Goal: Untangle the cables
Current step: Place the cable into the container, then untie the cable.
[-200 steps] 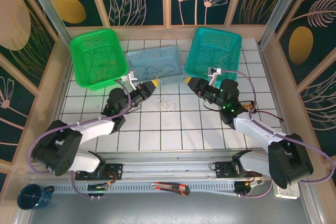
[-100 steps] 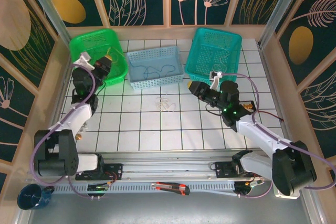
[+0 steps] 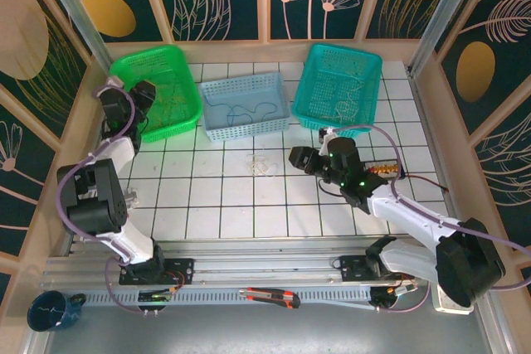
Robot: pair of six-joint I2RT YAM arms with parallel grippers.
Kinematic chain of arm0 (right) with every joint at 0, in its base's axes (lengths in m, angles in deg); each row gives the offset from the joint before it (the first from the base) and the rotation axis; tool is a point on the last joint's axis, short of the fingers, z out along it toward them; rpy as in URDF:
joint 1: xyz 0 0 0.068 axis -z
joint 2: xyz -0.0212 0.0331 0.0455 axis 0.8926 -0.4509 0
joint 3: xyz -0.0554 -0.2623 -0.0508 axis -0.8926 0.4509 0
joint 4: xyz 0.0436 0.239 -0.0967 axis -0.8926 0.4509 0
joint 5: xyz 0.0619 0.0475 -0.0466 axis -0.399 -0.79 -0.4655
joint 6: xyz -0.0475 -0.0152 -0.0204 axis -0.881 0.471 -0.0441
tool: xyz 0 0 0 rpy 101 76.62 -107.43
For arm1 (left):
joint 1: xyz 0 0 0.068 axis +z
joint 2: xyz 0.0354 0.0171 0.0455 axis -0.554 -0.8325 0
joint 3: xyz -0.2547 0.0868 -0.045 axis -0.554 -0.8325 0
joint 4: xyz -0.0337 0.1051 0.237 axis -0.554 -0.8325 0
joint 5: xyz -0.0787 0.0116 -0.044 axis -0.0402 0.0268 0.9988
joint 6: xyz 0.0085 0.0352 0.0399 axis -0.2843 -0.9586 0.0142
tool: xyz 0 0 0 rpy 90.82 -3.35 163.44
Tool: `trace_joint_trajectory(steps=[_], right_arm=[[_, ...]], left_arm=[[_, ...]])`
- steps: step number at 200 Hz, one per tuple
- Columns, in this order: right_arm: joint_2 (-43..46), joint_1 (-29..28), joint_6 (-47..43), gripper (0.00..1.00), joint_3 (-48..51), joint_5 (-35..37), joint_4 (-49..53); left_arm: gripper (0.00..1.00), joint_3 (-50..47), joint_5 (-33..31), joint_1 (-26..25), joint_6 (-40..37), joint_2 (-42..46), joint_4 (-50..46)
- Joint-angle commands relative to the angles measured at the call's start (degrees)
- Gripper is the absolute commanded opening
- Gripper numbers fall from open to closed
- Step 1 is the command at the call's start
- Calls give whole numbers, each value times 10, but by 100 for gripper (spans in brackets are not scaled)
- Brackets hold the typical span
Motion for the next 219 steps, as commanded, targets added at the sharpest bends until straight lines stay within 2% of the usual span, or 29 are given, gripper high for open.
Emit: trace_joint_trajectory(steps=[1, 13, 42, 77, 122, 170, 219], right_arm=[[-10, -14, -20, 51, -16, 47, 17], [-14, -18, -23, 52, -15, 49, 15], [-22, -22, -38, 59, -9, 48, 8], [-59, -29, -73, 69, -25, 40, 4], [-151, -36, -137, 70, -91, 16, 23], [-268, -54, -237, 66, -186, -7, 73], [-351, -66, -318, 63, -253, 23, 119]], left_arm=[[52, 62, -2, 15, -22, -22, -41], [70, 86, 0, 17, -31, -28, -62], [99, 110, 25, 17, -48, -21, -75], [99, 82, 90, 16, -36, 8, -53], [99, -14, 142, -20, -39, 94, -34], [99, -144, 143, -108, 7, 200, -7], [99, -258, 133, -126, 75, 273, 48]])
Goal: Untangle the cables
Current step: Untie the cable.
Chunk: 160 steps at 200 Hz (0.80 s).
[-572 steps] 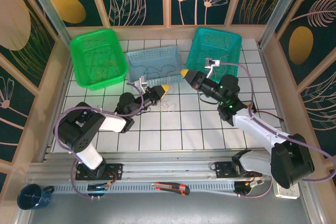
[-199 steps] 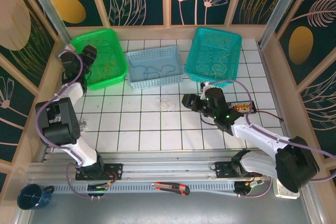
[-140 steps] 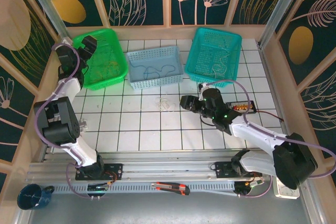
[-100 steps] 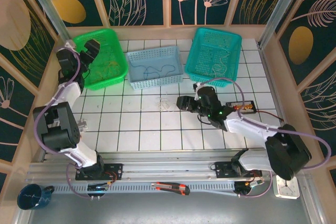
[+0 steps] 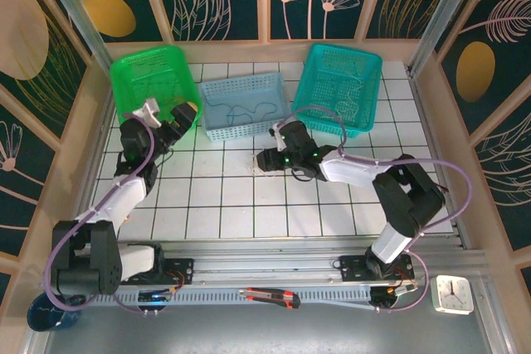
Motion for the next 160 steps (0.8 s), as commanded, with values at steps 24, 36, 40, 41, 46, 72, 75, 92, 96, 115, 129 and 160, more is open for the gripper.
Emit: trace_joint_trajectory(steps=[24, 36, 40, 41, 46, 72, 75, 92, 96, 115, 129, 160], right_arm=[[-60, -5, -71, 57, -55, 31, 45], [-74, -4, -73, 53, -66, 31, 47], [-78, -3, -74, 52, -68, 31, 46], [-79, -3, -73, 51, -69, 30, 47], [-84, -3, -74, 50, -73, 30, 46], [-106, -1, -74, 43, -91, 27, 45], [-109, 0, -74, 43, -92, 27, 45], [-118, 4, -74, 40, -101, 25, 44], [-120, 5, -74, 40, -102, 24, 44], [-128, 12, -74, 29, -107, 16, 42], [-129, 17, -71, 17, -106, 5, 39], [-102, 18, -64, 0, -87, -11, 35]], left_arm=[[99, -45, 7, -3, 44, 31, 46], [99, -51, 11, -3, 47, 32, 49], [99, -52, 12, -3, 48, 33, 49], [99, -52, 12, -3, 48, 33, 50], [99, -54, 12, -3, 49, 34, 50], [99, -57, 14, -4, 47, 39, 46], [99, -58, 15, -4, 47, 40, 46], [99, -58, 16, -4, 46, 42, 43], [99, -58, 18, -4, 46, 42, 43], [99, -59, 18, -4, 46, 41, 43], [99, -60, 20, -4, 45, 42, 43], [99, -62, 25, -5, 45, 43, 44]])
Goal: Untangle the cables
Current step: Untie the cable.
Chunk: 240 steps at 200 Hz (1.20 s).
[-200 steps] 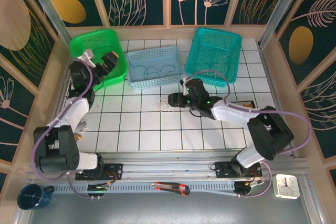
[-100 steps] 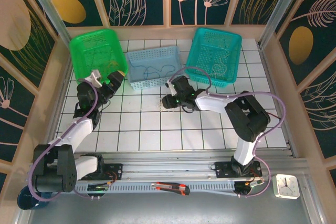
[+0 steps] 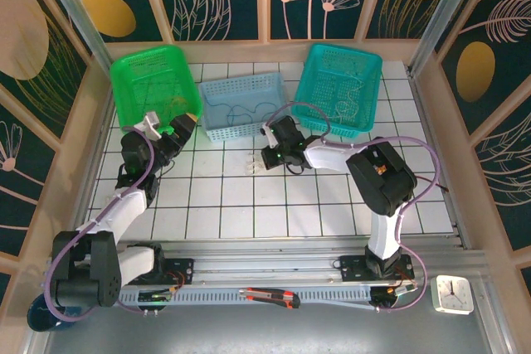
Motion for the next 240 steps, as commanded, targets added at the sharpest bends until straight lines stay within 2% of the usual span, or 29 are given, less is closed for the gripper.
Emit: trace_joint_trajectory(steps=[1, 33, 71, 146, 168, 202, 219, 240], right_arm=[[20, 2, 6, 0, 8, -18, -3], [86, 3, 30, 0, 47, -32, -17], [160, 3, 74, 0, 94, -45, -49], [209, 1, 124, 0, 160, -59, -89], [212, 1, 137, 0, 177, -35, -88], [201, 4, 148, 0, 195, 1, -85], [195, 6, 151, 0, 193, 54, -63], [205, 9, 157, 0, 200, 75, -59]], left_arm=[[99, -7, 14, -4, 6, 11, 19], [99, -14, 15, -14, 5, 15, 22], [99, -29, 4, -61, 2, 13, 26], [99, -53, -22, -112, 7, -8, 47], [99, -52, -27, -130, 8, -21, 50], [99, -40, -47, -193, -10, -57, 55], [99, -25, -64, -227, -40, -80, 38], [99, 5, -99, -270, -105, -111, -21]])
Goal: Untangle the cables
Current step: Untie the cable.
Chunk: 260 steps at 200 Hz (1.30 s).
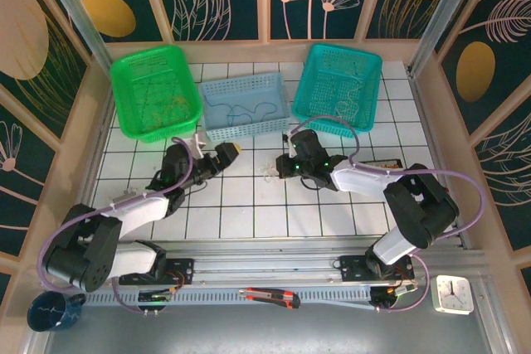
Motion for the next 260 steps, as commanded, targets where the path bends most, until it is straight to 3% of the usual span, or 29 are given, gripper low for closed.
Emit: trace_joint_trajectory(steps=[1, 45, 97, 139, 186, 260], right_arm=[[14, 7, 17, 0, 11, 59, 12], [49, 20, 21, 0, 21, 71, 22], [9, 27, 20, 0, 43, 91, 13], [21, 27, 23, 0, 49, 75, -7], [89, 27, 21, 0, 43, 10, -23], [166, 27, 41, 0, 25, -44, -32]], left_arm=[[99, 42, -43, -39, -80, -28, -41], [89, 75, -77, -76, -140, -96, -76], [81, 124, -80, -98, -155, -157, -90], [79, 117, -31, -99, -79, -176, -11], [77, 87, 2, -99, 47, -174, 117], [70, 102, -5, -104, 96, -133, 147]])
